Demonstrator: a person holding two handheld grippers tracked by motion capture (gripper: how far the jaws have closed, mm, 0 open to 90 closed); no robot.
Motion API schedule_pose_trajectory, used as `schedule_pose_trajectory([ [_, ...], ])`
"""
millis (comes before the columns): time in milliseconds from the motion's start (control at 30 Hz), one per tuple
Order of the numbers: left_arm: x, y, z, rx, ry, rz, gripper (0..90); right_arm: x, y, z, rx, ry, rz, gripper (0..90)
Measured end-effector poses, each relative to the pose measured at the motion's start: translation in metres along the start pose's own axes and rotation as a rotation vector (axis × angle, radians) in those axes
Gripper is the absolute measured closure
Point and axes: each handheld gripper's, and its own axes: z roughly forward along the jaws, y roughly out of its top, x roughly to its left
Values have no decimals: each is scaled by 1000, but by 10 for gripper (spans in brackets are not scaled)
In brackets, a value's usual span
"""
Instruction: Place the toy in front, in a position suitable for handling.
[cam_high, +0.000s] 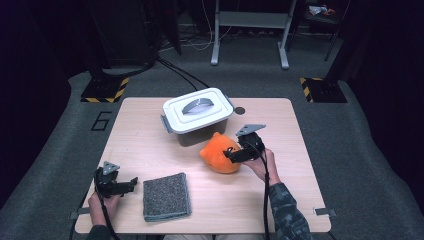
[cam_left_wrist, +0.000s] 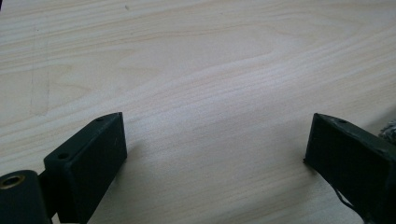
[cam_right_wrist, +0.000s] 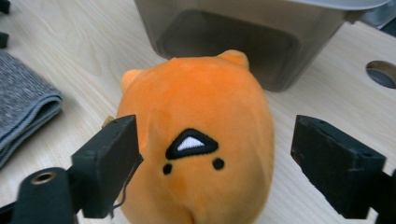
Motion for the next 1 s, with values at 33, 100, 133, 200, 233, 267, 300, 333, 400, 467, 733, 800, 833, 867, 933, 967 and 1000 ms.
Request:
schedule_pose_trajectory([
  [33, 0, 0, 0, 0, 0, 0, 49, 0, 0, 0, 0, 0, 0, 142],
  [100, 0, 0, 0, 0, -2, -1, 49, -3, -4, -14, -27, -11, 18, 130],
  [133, 0, 0, 0, 0, -2, -1, 49, -4, -6, -19, -38, -20, 14, 123],
  [200, 0, 0, 0, 0, -2, -1, 49, -5, -12, -30, -49, -50, 28, 95],
  [233, 0, 0, 0, 0, -2, -1, 49, -6, -16, -36, -52, -62, 35, 77],
  [267, 0, 0, 0, 1, -2, -1, 49, -7, -19, -39, -53, -71, 38, 71],
  [300, 0, 0, 0, 2, -3, -1, 49, -7, -25, -44, -53, -85, 48, 61],
  [333, 0, 0, 0, 0, -2, -2, 49, -8, -28, -47, -53, -90, 53, 55],
  [400, 0, 0, 0, 2, -3, -1, 49, -11, -40, -55, -54, -115, 73, 40],
  [467, 0, 0, 0, 2, -3, -2, 49, -13, -50, -59, -49, -131, 90, 36],
  [733, 0, 0, 0, -1, -4, -3, 49, -20, -102, -69, -4, -204, 174, 33],
  [800, 0, 0, 0, -1, -4, -3, 48, -22, -118, -68, 19, -229, 191, 33],
  [833, 0, 0, 0, -1, -4, -3, 49, -23, -124, -67, 29, -237, 205, 31],
  [867, 0, 0, 1, -2, -3, -2, 48, -24, -132, -67, 39, -243, 215, 31],
  [933, 0, 0, 1, -2, -3, -2, 48, -27, -146, -67, 47, -264, 240, 27],
  [967, 0, 0, 1, -2, -3, -2, 48, -27, -151, -67, 55, -278, 248, 26],
  [1000, 0, 0, 1, -2, -3, -3, 48, -28, -155, -68, 53, -284, 255, 26],
])
